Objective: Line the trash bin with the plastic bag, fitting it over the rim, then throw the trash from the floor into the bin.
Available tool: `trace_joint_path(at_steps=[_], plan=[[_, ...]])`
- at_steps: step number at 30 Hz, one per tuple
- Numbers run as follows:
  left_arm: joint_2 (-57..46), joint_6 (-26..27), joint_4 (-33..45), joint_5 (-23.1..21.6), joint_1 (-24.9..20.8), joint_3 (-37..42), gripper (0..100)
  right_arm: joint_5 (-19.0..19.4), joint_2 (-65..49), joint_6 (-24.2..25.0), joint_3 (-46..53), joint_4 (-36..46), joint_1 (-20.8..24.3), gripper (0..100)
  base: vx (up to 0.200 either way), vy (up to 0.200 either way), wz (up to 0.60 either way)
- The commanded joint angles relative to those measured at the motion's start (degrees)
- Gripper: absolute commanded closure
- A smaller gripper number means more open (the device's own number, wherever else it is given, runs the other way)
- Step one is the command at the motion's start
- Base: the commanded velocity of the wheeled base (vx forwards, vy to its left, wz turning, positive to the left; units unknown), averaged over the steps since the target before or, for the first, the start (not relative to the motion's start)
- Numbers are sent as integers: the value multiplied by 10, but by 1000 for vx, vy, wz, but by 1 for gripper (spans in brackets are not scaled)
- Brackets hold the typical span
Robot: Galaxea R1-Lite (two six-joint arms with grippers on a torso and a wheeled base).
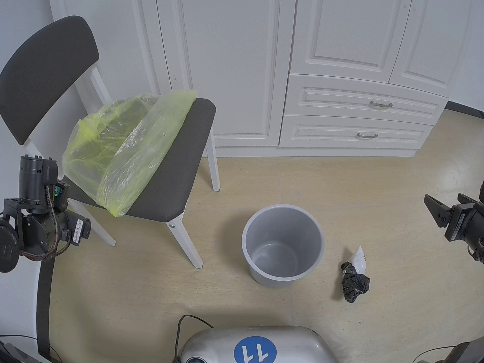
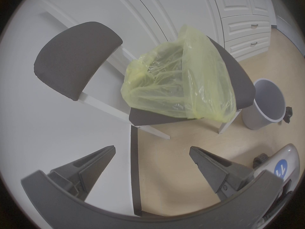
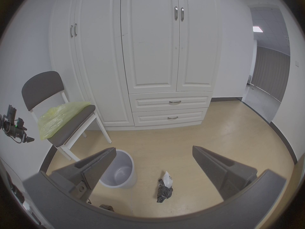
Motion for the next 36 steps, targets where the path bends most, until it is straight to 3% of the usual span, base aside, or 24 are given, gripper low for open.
trace_joint_path(at_steps=[1,10,19,30,36], plan=[[-12,1,-9,0,-11,-8,0,0,-2,0,-3,0,-2,0,0,0,0],[-32,39,-43,1,-51,-26,0,1,1,0,-4,0,-3,0,0,0,0],[1,39,-50,5,-97,-26,0,1,2,-1,-4,0,-2,0,0,0,0],[42,36,-50,6,-73,-23,0,1,4,-2,-3,0,1,0,0,0,0],[44,42,-48,6,-26,-5,0,1,8,-11,1,0,1,0,0,0,0]])
